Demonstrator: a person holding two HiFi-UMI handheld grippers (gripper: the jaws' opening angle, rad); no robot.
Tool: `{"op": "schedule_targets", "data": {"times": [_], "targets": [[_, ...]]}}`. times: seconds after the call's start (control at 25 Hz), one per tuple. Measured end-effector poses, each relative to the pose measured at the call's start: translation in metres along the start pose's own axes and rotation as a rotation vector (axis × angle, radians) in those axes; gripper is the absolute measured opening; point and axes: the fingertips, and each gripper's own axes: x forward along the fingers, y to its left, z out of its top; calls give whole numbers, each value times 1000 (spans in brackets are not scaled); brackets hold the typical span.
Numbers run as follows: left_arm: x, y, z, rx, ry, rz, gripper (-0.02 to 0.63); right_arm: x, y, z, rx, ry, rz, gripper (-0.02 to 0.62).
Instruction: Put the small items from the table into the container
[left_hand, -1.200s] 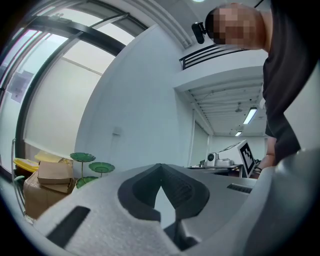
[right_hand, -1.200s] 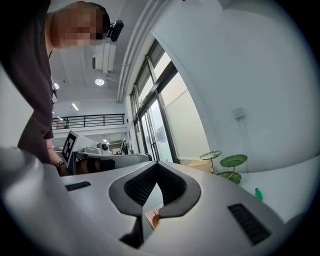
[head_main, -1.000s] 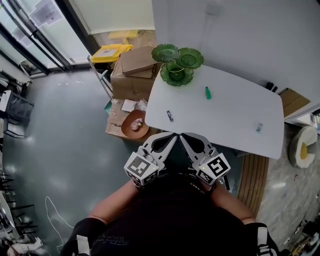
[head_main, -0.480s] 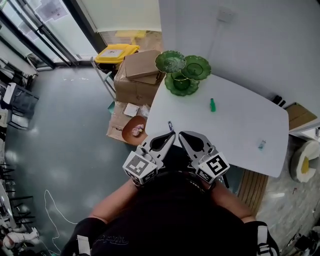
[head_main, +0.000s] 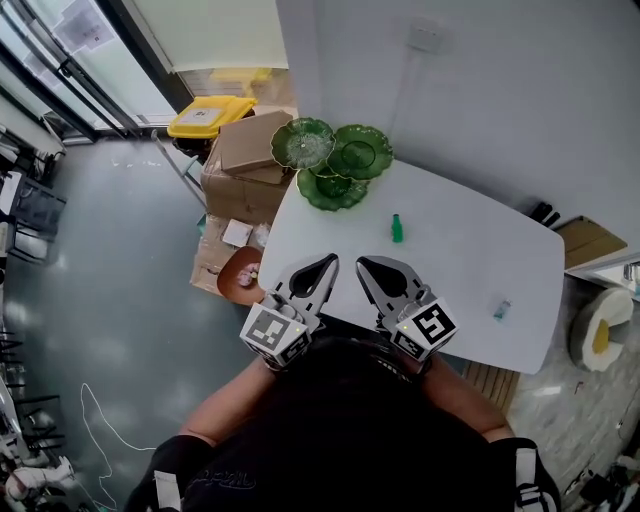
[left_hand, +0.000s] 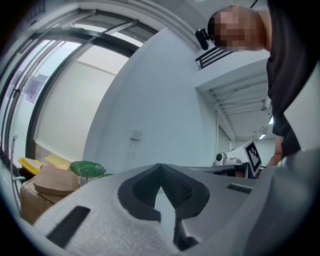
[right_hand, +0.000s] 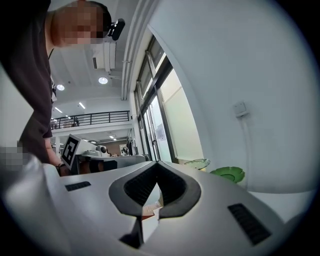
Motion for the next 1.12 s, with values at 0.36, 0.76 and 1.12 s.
{"op": "schedule_targets", "data": {"times": [0.36,0.76,1.12], "targets": [[47,19,-4,-31,6,-92,6,3,-36,-3,8,32,-91,15],[47,81,-2,62,81,-186,6,46,-50,15,-2,-23,-228,17],[5,147,-37,-2,159,-248,6,99,-44,-31,-3,79,-309,18]]}}
